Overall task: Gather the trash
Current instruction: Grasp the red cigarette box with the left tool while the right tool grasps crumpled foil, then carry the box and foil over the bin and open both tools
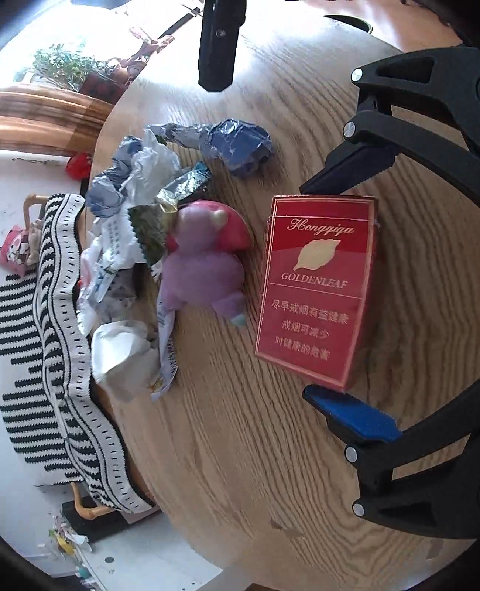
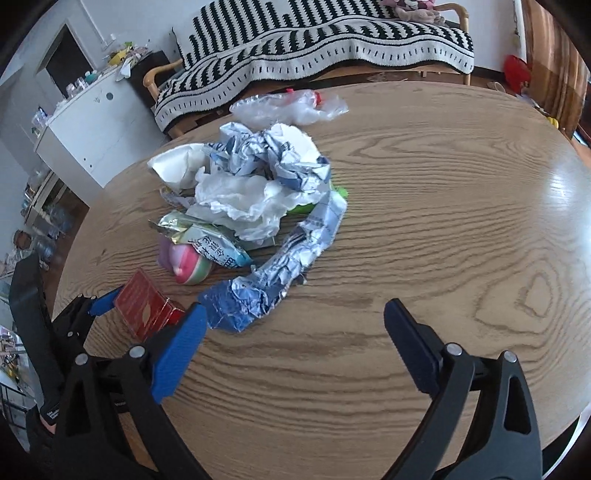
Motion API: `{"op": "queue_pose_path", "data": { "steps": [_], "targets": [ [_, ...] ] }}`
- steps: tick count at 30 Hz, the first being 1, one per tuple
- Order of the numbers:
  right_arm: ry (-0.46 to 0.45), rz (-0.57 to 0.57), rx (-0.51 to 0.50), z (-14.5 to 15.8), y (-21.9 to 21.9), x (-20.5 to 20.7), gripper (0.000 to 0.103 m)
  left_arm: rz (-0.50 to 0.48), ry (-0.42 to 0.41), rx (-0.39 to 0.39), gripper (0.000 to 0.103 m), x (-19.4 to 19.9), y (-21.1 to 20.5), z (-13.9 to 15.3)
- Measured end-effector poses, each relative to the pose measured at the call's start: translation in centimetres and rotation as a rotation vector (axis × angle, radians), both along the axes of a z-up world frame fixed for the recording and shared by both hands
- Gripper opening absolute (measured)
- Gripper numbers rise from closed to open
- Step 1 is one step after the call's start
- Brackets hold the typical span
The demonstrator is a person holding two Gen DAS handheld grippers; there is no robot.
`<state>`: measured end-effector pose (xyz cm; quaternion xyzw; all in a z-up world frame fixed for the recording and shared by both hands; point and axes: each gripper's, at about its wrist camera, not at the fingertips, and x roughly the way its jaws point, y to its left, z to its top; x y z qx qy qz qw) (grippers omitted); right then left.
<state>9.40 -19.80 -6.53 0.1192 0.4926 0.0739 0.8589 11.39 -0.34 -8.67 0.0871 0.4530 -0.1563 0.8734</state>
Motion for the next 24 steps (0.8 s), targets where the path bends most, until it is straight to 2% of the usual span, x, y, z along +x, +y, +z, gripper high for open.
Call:
{"op": "queue_pose_path", "data": {
  "steps": [5,7,10,11,12,13,15,18,24],
  "targets": [
    [0.02,0.025,-0.026,-1.4,1.9,1.8,0.093,-0.011,-0.008,0.008,0.096,0.4,-0.6,-0.4],
    [0.025,0.033,-0.041,-1.9,2.5,2.3,0.093,0.019,-0.019,0.003,0.089,0.4,-0.4,-0.3],
    [0.026,0.035,-0.053,-2.6,3.1,2.8,0.093,0.053,-0.013,-0.001,0.089,0.4,0.0,-0.4],
    [0.016,0.043,-0.066,-2.6,3.3,2.8,0.087,0.06,-0.008,-0.01,0.088,0.3,0.2,-0.3],
    [0.003,0.05,-0.08,-2.4,3.4,2.7,0.067,0.065,-0.003,-0.016,0.088,0.2,0.3,-0.3],
    [-0.006,0.054,-0.085,-2.3,3.5,2.5,0.056,0.07,0.005,-0.019,0.088,0.0,0.4,-0.3],
    [-0.02,0.059,-0.073,-1.9,3.2,2.1,0.041,0.078,0.011,-0.017,0.088,-0.4,0.6,-0.2],
    [-0.049,0.057,-0.092,-1.0,2.4,1.0,0.037,0.085,0.0,-0.018,0.088,-1.2,0.6,0.4],
    [-0.091,0.047,-0.085,1.2,-0.3,-2.0,0.036,0.07,-0.027,-0.042,0.088,-2.8,0.0,2.4]
  ]
}}
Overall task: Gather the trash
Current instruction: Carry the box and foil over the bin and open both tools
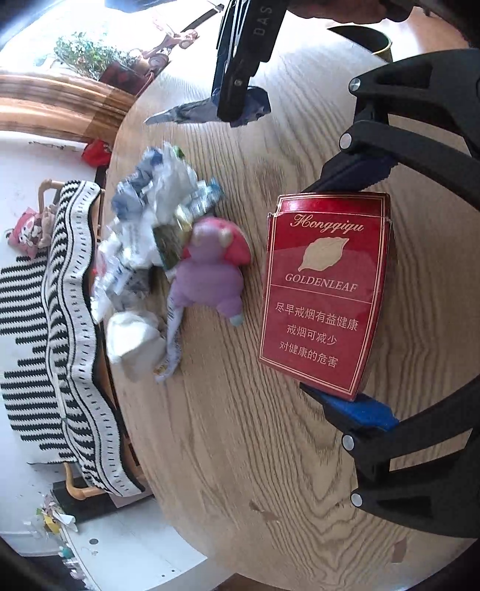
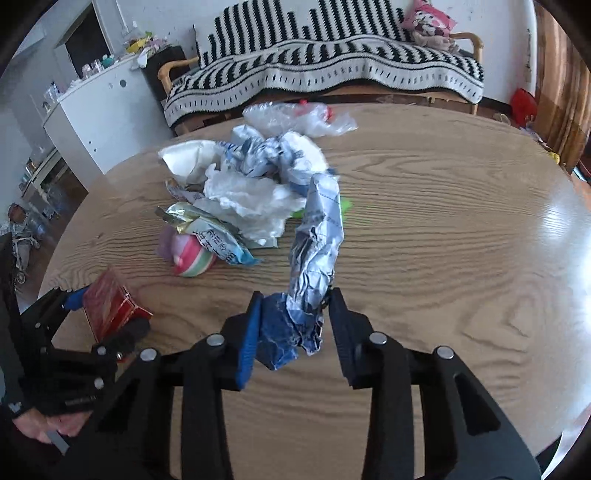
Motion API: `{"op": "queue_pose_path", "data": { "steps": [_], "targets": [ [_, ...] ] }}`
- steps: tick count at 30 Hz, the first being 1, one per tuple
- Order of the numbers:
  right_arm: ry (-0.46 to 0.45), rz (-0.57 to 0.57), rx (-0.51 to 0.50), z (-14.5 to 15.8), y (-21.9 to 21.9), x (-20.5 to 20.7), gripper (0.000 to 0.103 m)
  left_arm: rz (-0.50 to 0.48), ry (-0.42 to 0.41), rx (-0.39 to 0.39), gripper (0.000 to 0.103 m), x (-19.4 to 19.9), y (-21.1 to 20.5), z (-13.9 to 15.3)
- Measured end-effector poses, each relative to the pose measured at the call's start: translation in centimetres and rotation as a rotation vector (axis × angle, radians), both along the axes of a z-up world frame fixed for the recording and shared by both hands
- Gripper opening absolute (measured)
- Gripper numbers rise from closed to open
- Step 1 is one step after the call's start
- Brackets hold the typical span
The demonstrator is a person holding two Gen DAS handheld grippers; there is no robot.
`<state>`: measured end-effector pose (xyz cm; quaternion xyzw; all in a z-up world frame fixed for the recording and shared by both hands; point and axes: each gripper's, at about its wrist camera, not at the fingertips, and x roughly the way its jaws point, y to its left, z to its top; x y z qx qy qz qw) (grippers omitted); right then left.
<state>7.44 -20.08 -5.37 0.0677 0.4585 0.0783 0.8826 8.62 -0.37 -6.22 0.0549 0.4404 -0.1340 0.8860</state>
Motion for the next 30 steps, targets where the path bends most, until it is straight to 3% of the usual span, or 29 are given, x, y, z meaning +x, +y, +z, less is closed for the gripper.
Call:
{"op": "queue_pose_path", "data": {
  "steps": [10,17,22,26,30],
  "targets": [
    [-0.077,-0.098,-0.014,3.8,-6.8,-6.5,0.036,-0.081,-0.035,-0.026,0.088,-2.4,-4.6,2.7],
    [-0.103,-0.311,-0.052,4.7,-16.6,-14.5,0.037,-0.259,-0.043,-0.088,0.088,-4.6,-13.3,4.4],
    [-0.071,-0.529,-0.079,3.3,-25.1,-22.2,0.037,-0.444,-0.036,-0.122,0.088,-7.3,-22.4,5.5],
    [-0.025,-0.705,-0.054,0.8,-31.4,-28.3,0.037,-0.614,-0.034,-0.135,0.088,-11.2,-30.4,5.8],
    [0.039,-0.809,-0.018,-2.8,-35.4,-32.3,0.037,-0.746,0.01,-0.148,0.088,-14.6,-36.5,4.4]
  ]
}}
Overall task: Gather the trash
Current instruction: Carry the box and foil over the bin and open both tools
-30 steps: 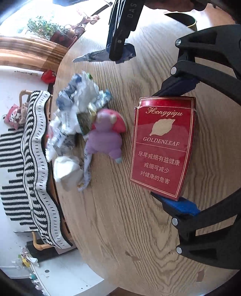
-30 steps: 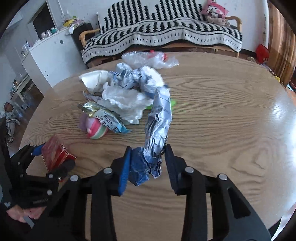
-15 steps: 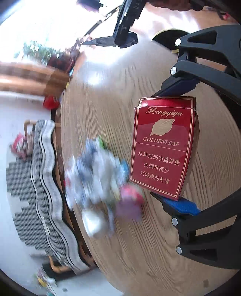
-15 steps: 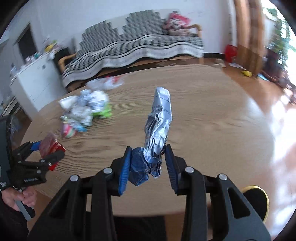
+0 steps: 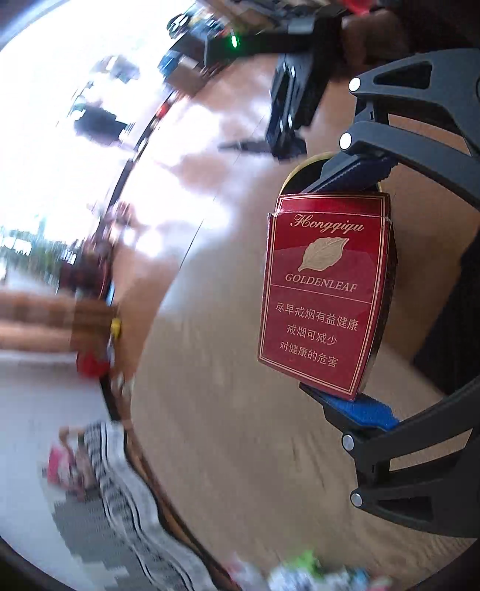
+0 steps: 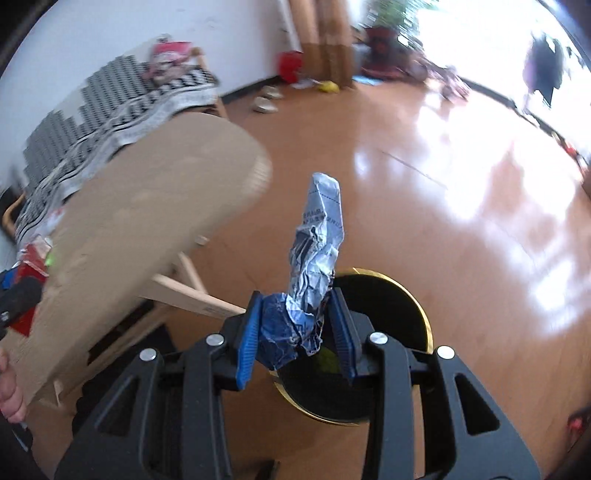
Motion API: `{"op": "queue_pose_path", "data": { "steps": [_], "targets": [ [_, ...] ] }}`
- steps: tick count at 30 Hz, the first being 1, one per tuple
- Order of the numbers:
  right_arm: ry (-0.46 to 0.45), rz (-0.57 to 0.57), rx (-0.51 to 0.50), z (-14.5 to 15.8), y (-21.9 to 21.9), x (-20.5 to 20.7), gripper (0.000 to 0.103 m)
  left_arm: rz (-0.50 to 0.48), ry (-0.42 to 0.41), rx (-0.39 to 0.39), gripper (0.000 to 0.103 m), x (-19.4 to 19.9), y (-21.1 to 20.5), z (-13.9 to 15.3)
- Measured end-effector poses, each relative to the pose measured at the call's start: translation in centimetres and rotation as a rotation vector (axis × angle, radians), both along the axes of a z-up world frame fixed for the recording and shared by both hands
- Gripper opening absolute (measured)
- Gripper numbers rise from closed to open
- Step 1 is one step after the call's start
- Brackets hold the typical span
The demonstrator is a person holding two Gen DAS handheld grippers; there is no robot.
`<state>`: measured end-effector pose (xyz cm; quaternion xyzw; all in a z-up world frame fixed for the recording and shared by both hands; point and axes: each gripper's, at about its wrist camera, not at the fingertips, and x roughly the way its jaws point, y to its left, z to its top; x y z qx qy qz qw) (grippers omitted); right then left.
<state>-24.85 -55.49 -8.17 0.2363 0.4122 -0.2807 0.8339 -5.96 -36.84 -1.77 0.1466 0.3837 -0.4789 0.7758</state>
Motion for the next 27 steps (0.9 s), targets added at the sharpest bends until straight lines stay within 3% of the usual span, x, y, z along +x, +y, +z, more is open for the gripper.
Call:
{"op": "queue_pose_path", "data": {
  "steps": [4,9,17,19,21,23,27],
  "targets": [
    [0.045,-0.045,0.066,-3.9,-2.1,-2.1,0.037,-0.081,0.034,0.041,0.088,-2.7,-4.7,-2.5],
    [0.059,-0.095,0.128,-7.5,-2.9,-3.1,0.037,-0.111,0.074,0.082,0.088,-4.2,-7.0,-4.8],
    [0.055,-0.1,0.151,-8.4,-3.7,-3.6,0.039,-0.116,0.076,0.126,0.088,-4.1,-8.5,-6.4],
    [0.058,-0.101,0.147,-8.3,-4.0,-3.3,0.044,-0.118,0.074,0.133,0.088,-3.9,-8.6,-6.6],
    [0.056,-0.109,0.147,-8.2,-4.1,-3.4,0.065,-0.119,0.078,0.138,0.088,-3.7,-8.6,-6.9],
    [0.045,-0.116,0.139,-8.0,-4.4,-3.5,0.074,-0.116,0.083,0.145,0.088,-3.6,-8.8,-7.2],
    [0.028,-0.141,0.13,-7.5,-4.7,-3.7,0.077,-0.116,0.1,0.158,0.088,-4.0,-9.4,-7.9]
  ]
}}
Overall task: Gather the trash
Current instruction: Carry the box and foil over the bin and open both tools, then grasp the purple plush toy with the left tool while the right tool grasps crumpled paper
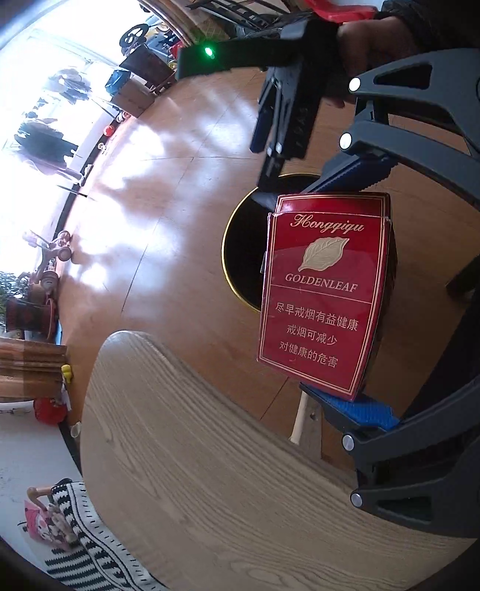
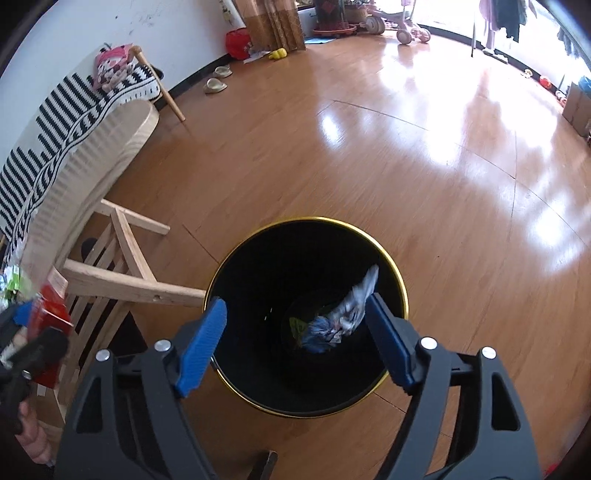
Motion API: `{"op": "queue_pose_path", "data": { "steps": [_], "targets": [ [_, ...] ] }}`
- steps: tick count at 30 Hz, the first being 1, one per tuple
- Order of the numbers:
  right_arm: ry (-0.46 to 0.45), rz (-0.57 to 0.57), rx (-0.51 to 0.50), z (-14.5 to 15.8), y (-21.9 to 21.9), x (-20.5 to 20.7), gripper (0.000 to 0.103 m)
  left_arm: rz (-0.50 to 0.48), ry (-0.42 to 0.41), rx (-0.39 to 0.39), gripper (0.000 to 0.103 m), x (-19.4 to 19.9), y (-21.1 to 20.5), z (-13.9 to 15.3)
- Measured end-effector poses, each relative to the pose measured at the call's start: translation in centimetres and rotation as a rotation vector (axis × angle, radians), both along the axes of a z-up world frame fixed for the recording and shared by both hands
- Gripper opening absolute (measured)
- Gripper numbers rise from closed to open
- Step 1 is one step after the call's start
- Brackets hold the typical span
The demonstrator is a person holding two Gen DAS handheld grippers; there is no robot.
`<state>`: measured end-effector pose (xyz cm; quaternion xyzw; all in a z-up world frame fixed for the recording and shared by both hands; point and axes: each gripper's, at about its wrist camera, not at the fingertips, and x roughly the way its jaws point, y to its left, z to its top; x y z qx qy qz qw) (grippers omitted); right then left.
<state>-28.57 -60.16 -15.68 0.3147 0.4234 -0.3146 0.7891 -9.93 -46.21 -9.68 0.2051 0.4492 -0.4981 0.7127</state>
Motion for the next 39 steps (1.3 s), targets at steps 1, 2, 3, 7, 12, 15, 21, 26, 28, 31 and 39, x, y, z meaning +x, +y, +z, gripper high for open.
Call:
{"op": "queue_pose_path", "data": {
  "steps": [1,2,3,7,12,15,21,26,28,31,39],
  "targets": [
    [-0.003,-0.011,-0.003,0.2,-0.2,-0.3,0.078,-0.001,0.001,0.003,0.088,0.0,-0.2,-0.2],
    [-0.008,-0.022,-0.006,0.5,-0.4,-0.5,0.079,-0.007,0.002,0.006,0.088,0.0,-0.4,-0.5],
    [-0.012,-0.033,-0.009,0.7,-0.6,-0.9,0.08,-0.017,0.004,0.006,0.088,-0.2,-0.8,-0.8],
    [-0.019,-0.071,-0.015,1.5,-1.2,-2.1,0.083,-0.056,0.011,0.002,0.089,-0.9,-2.5,-2.2],
    [-0.024,-0.107,-0.041,2.9,-1.3,-3.2,0.085,-0.077,0.088,-0.018,0.092,-1.5,-4.8,-2.9],
    [-0.034,-0.118,-0.054,3.9,-1.2,-3.8,0.085,-0.081,0.101,-0.017,0.094,-2.0,-5.6,-3.1],
    [-0.039,-0.106,-0.081,5.3,-0.5,-3.7,0.086,-0.048,0.092,-0.027,0.095,-1.6,-4.4,-2.3],
    [-0.018,-0.04,-0.097,5.9,0.8,-1.3,0.088,0.062,0.066,-0.048,0.096,1.0,0.0,-1.0],
    [-0.024,-0.007,-0.095,6.3,1.7,0.2,0.088,0.115,0.064,-0.055,0.096,2.3,2.4,-0.4],
    [-0.044,0.092,-0.108,7.4,4.4,4.2,0.088,0.14,0.119,-0.104,0.095,4.1,7.0,1.2],
    [-0.115,0.426,-0.139,11.1,15.1,17.1,0.088,0.416,-0.057,-0.175,0.097,7.3,22.2,7.9]
  ]
}}
